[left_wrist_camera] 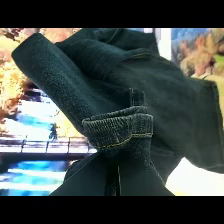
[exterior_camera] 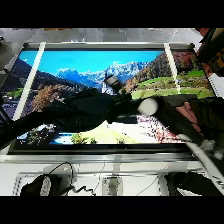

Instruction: Fold the clothes and pants, and hang the long-sleeved shirts on hangers.

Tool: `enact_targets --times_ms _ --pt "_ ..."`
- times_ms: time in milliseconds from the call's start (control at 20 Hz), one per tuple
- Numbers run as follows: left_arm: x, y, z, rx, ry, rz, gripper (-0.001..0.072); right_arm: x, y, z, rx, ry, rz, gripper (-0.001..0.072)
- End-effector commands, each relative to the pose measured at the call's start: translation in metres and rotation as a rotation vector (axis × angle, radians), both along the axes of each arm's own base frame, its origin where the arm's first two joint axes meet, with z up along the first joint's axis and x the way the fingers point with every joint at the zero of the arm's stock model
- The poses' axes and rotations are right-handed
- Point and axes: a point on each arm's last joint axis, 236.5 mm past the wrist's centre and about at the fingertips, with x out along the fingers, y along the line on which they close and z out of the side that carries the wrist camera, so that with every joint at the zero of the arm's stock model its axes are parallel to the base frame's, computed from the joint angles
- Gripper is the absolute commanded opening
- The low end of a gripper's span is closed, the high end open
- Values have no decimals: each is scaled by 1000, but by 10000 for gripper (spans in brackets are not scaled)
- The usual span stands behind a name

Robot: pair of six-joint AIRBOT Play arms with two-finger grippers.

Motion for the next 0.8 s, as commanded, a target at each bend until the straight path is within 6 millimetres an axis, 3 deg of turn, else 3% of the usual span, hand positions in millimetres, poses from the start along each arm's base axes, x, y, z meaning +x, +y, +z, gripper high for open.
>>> enact_targets --times_ms 0,100,200,300,500,650,700,750 --pt "-1 -3 6 -40 -2 27 24 -50 93 -20 70 -109 123 527" --pt "-1 -2 6 -39 -2 27 24 -71 126 -26 85 -159 178 527" --pt "-1 -3 6 -40 -2 27 24 -80 149 -23 93 -238 225 527" --pt "-1 -3 6 -40 -2 27 24 -78 165 -20 92 -312 252 528" --pt "-1 -3 6 -58 5 40 24 -68 185 -34 79 -339 261 529" --pt "-1 -2 6 -59 5 41 24 -54 199 -24 119 -402 243 521" --pt "-1 -2 6 -60 6 41 24 -48 199 -25 112 -417 242 473" --pt "-1 -2 6 -59 5 41 24 -42 196 -29 93 -421 243 367"
